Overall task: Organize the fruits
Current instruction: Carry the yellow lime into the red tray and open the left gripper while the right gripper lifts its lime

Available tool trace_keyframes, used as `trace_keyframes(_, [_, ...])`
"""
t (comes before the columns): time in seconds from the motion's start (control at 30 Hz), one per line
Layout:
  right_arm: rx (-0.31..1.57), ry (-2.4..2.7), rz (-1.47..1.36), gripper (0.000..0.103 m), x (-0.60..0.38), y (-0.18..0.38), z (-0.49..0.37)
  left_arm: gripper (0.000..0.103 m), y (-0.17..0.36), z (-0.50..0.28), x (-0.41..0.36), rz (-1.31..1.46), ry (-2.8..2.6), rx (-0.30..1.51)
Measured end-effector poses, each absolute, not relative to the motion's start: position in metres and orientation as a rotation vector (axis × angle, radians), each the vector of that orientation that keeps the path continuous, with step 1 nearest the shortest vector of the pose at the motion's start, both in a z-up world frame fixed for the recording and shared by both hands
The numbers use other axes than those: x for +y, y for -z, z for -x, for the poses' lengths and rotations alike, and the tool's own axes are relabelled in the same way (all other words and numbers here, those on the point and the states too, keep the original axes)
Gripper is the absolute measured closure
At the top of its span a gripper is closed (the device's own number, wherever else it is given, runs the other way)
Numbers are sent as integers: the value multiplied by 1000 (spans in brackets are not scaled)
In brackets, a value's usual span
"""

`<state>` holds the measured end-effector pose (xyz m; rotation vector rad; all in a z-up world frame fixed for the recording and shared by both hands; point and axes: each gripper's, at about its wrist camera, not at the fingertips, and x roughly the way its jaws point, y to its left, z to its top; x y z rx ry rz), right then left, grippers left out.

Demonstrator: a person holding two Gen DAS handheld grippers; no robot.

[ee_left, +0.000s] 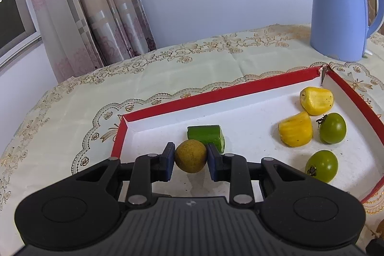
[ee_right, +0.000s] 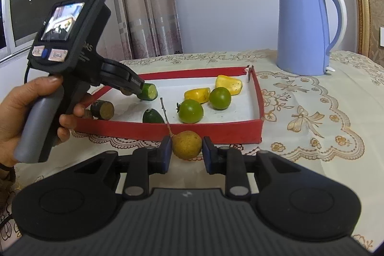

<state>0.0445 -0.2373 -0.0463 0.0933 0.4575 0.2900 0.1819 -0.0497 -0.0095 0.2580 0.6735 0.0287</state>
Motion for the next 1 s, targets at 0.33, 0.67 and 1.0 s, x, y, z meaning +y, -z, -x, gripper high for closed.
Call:
trace_keyframes(0.33, [432, -251, -115, 77, -244, 42, -44, 58, 7, -189, -53, -272, -55, 671])
trace_keyframes(0.67, [338, -239, -60, 77, -245, 4, -57, 22, -22, -147, -33, -269, -124, 545])
trace_keyframes(1.0, [317, -300, -35, 77, -216, -32, -128, 22, -17, -120, 15, -49, -104, 522])
